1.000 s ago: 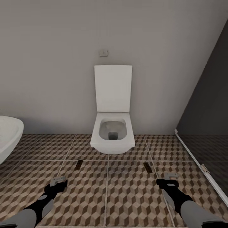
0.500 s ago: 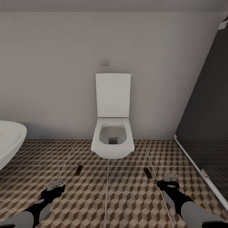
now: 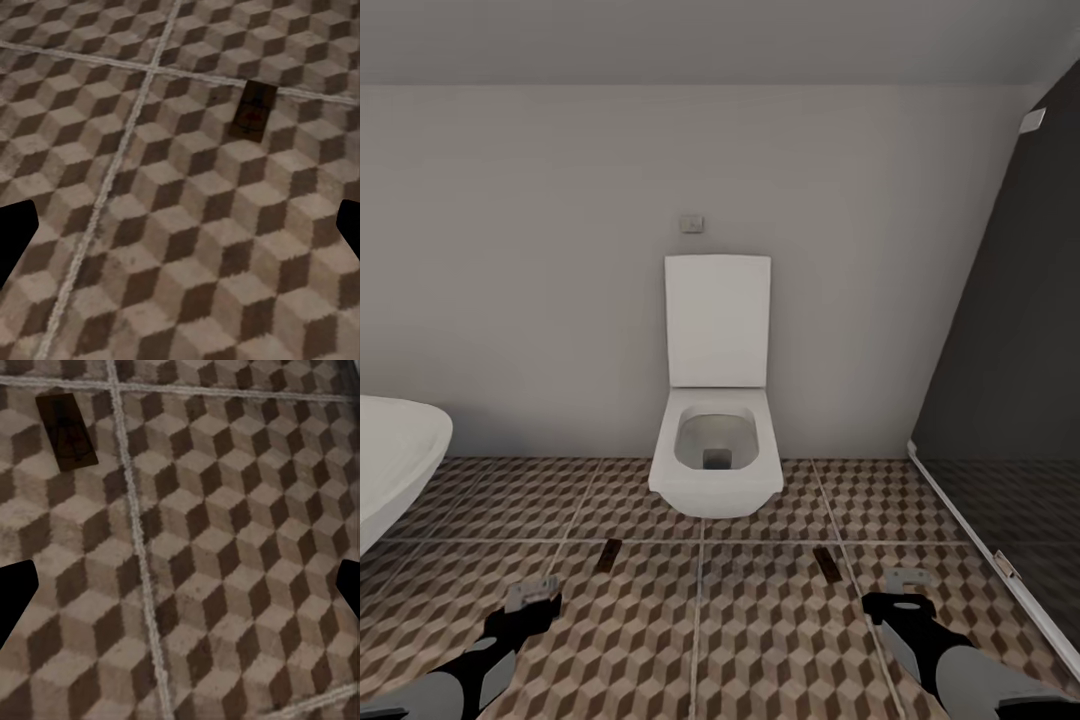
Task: Take the four mousetraps from the cabinet in the bathroom and place them on the bathroom floor. Make sure all four end up on the same floor surface, and ensure that at least two of them are either under or directly next to the same bathroom sink.
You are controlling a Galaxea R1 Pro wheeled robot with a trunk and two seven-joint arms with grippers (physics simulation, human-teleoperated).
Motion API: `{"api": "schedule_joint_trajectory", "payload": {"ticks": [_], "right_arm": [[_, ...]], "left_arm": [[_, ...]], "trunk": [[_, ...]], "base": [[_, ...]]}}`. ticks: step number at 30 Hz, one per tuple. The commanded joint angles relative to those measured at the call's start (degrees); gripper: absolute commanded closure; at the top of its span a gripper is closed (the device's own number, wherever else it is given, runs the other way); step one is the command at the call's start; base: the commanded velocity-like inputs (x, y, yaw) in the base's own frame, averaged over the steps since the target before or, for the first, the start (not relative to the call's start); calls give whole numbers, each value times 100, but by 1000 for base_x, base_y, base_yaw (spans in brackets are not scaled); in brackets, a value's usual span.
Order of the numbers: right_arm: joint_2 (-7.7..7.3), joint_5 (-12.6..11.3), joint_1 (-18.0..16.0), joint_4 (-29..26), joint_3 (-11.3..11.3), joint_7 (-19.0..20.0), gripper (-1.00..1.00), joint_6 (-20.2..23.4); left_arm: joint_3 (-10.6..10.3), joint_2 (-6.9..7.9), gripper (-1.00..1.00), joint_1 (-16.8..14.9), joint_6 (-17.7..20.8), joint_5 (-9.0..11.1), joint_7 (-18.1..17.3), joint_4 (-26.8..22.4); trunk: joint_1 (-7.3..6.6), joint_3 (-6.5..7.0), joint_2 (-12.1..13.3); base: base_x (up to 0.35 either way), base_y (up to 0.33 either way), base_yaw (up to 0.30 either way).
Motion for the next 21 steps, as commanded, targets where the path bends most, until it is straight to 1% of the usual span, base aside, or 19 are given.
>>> {"api": "schedule_joint_trajectory", "payload": {"ticks": [1,11,21], "right_arm": [[-2,-49,0,15,50,-20,-100,28],[-6,-46,0,398,53,-8,-100,-100],[-19,-44,41,780,54,-6,-100,-327]], "left_arm": [[31,2,-100,1,-15,22,-9,8],[32,48,-100,32,-7,154,15,16],[33,64,-100,30,-5,188,26,17]], "trunk": [[-4,18,0],[-29,239,13],[-55,461,26]], "base": [[0,0,0],[0,0,0],[0,0,0]]}}
